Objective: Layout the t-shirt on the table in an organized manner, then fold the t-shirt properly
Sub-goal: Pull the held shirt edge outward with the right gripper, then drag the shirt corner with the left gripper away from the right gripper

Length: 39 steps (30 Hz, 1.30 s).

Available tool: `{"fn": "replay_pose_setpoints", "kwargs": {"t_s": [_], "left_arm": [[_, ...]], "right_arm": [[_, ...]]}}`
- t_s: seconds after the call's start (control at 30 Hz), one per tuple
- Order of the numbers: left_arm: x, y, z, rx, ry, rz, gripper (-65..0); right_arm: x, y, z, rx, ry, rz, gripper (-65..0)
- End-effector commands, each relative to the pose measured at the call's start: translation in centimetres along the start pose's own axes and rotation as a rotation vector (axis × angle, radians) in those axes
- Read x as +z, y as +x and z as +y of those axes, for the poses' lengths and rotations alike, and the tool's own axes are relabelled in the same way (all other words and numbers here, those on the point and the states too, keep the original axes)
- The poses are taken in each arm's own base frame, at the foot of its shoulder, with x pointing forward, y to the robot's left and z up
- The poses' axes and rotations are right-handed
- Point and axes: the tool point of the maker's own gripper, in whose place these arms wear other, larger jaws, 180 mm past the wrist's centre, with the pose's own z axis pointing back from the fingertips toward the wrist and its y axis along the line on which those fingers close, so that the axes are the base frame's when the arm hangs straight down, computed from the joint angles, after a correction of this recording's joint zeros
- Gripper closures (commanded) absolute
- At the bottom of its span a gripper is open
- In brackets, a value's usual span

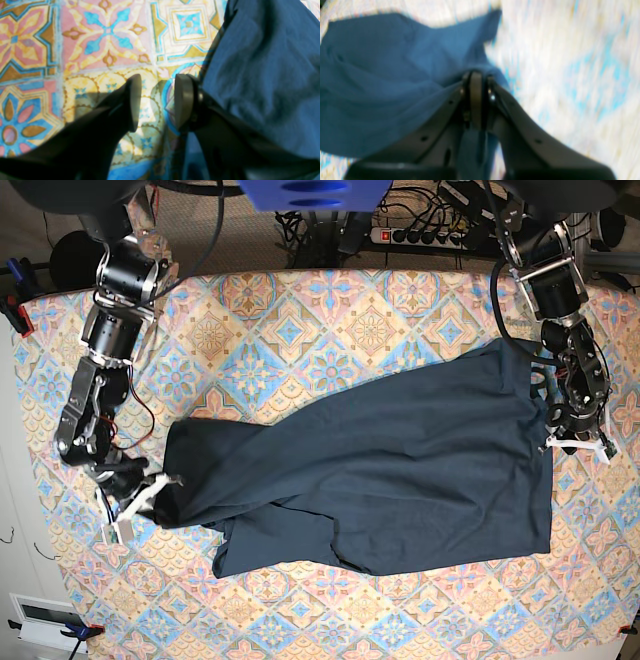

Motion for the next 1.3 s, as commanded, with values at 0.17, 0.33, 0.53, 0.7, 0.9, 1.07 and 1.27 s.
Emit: {"fn": "replay_pose_setpoints", "kwargs": {"t_s": [0.17,0.33,0.53,0.7,0.9,1.07,1.27], "left_arm": [[0.3,4.4,0.9,-0.017,0.007,-0.091,-22.3],[2.5,2.5,-0.7,-0.129,-0.086,0.002,-22.5],[7.3,0.4,-1.7,-0.262,-0.155,0.063,-22.6],[11.5,-2.3,-1.4,-0.295,-0.251,0.184,-22.6],[12.9,-5.2,-0.9,-0.261,-0.292,0.297,-34.8],[13.0,-6.4,-1.7,-0.232,-0.311,0.316,-56.0],[13.1,-6.7,-2.9,-0.199,-0.340,0.310,-56.7]], "right_arm": [[0.5,1.6,-1.7,0.084,-0.070,-0.020,-2.3],[0.5,0.5,-1.7,0.087,-0.074,0.006,-2.3],[0.5,0.3,-1.7,0.087,-0.073,0.012,-2.3],[0.6,-0.2,-1.7,0.083,-0.073,0.019,-2.3],[0.6,-0.7,-1.6,0.081,-0.071,0.026,-2.3],[0.6,-0.9,-1.5,0.080,-0.070,0.030,-2.3],[0.9,-2.0,-1.4,0.076,-0.070,0.046,-2.3]]}}
